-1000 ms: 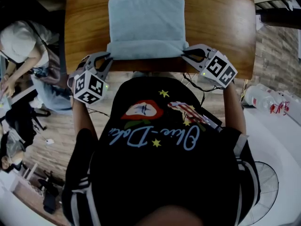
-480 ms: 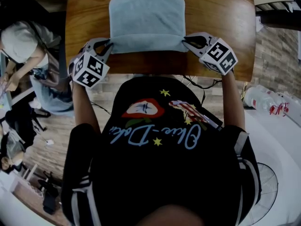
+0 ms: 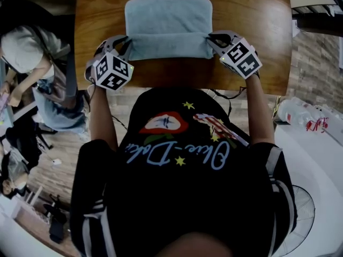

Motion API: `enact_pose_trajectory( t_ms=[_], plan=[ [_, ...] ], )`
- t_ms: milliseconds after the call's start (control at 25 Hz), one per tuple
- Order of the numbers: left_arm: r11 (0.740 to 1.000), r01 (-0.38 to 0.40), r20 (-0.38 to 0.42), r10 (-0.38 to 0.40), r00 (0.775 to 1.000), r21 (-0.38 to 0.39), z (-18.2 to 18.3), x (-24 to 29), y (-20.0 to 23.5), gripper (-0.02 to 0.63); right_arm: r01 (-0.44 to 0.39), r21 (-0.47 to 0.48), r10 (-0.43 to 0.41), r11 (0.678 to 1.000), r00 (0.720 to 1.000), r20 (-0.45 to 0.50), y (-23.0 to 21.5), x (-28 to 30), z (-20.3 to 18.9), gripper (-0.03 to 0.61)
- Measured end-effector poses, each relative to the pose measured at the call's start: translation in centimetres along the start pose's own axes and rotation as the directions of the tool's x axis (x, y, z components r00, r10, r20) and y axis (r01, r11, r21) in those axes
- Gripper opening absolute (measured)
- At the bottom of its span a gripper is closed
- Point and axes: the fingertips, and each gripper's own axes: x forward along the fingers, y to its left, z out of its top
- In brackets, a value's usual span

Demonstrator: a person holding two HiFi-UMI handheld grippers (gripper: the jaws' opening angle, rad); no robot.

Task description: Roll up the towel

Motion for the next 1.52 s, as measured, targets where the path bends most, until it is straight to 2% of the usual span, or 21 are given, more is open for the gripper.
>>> enact_pose_trajectory(
  t_ms=[120,280,440,520,600,680,760,840,920,1000,1120,1240,1320,1480,1520],
  plan=[
    [0.999,-0.032,0.026,0.032,0.999,0.006,0.1,0.5,0.2,0.055,0.032,-0.010,-0.032,0.999,0.999,-0.010,-0.4,0.6,-0.2,0.028],
    [0.997,-0.075,0.060,0.076,0.995,-0.022,-0.1,0.9,0.8,0.069,0.077,0.023,-0.077,0.997,0.997,0.000,-1.1,0.9,-0.4,0.030],
    [0.984,-0.100,0.113,0.117,0.987,-0.147,-0.4,-0.1,2.3,0.169,0.151,0.040,-0.153,0.988,0.988,0.039,-2.2,-0.5,0.1,0.087],
    [0.971,-0.095,0.157,0.132,0.979,-0.221,-0.5,-1.2,3.1,0.176,0.226,0.041,-0.229,0.973,0.970,0.080,-3.0,-2.2,0.8,0.087],
    [0.951,-0.110,0.182,0.168,0.969,-0.289,-1.0,-2.5,4.2,0.176,0.313,0.035,-0.314,0.949,0.940,0.135,-3.7,-4.4,1.7,0.088],
    [0.938,-0.142,0.197,0.212,0.957,-0.317,-1.5,-4.0,4.9,0.176,0.346,0.014,-0.342,0.938,0.920,0.191,-3.1,-6.0,2.5,0.089],
    [0.951,-0.155,0.214,0.216,0.953,-0.267,-1.3,-5.1,4.2,0.176,0.311,-0.050,-0.293,0.949,0.931,0.218,-1.1,-6.2,2.7,0.087],
    [0.980,-0.127,0.218,0.159,0.963,-0.155,-0.8,-5.6,1.8,0.176,0.261,-0.172,-0.229,0.950,0.955,0.187,1.6,-5.4,2.0,0.089],
    [0.995,-0.080,0.204,0.089,0.975,-0.051,-0.3,-5.2,-1.2,0.176,0.219,-0.299,-0.188,0.929,0.974,0.128,3.8,-4.3,1.0,0.098],
    [0.999,-0.049,0.188,0.048,0.981,-0.002,-0.1,-4.4,-3.4,0.176,0.181,-0.374,-0.163,0.910,0.983,0.080,5.2,-3.3,0.1,0.116],
    [0.997,-0.041,0.140,0.033,0.990,0.060,-0.4,-2.8,-5.2,0.176,0.146,-0.425,-0.146,0.893,0.989,0.035,6.4,-2.2,-1.0,0.132],
    [0.991,-0.023,0.073,0.013,0.997,0.133,-1.1,-1.4,-6.0,0.178,0.146,-0.498,-0.182,0.855,0.983,-0.024,6.4,-1.1,-2.3,0.146],
    [0.987,-0.028,0.058,0.019,0.998,0.158,-0.8,-0.8,-6.1,0.178,0.146,-0.526,-0.205,0.838,0.977,-0.056,6.1,-0.6,-3.0,0.153],
    [0.969,-0.066,0.033,0.060,0.998,0.237,-0.4,0.1,-5.6,0.176,0.153,-0.514,-0.215,0.844,0.975,-0.063,5.3,0.0,-3.1,0.152],
    [0.967,-0.068,0.030,0.063,0.998,0.245,-0.4,0.1,-5.6,0.160,0.153,-0.506,-0.210,0.849,0.976,-0.058,5.1,0.0,-2.9,0.127]
  ],
)
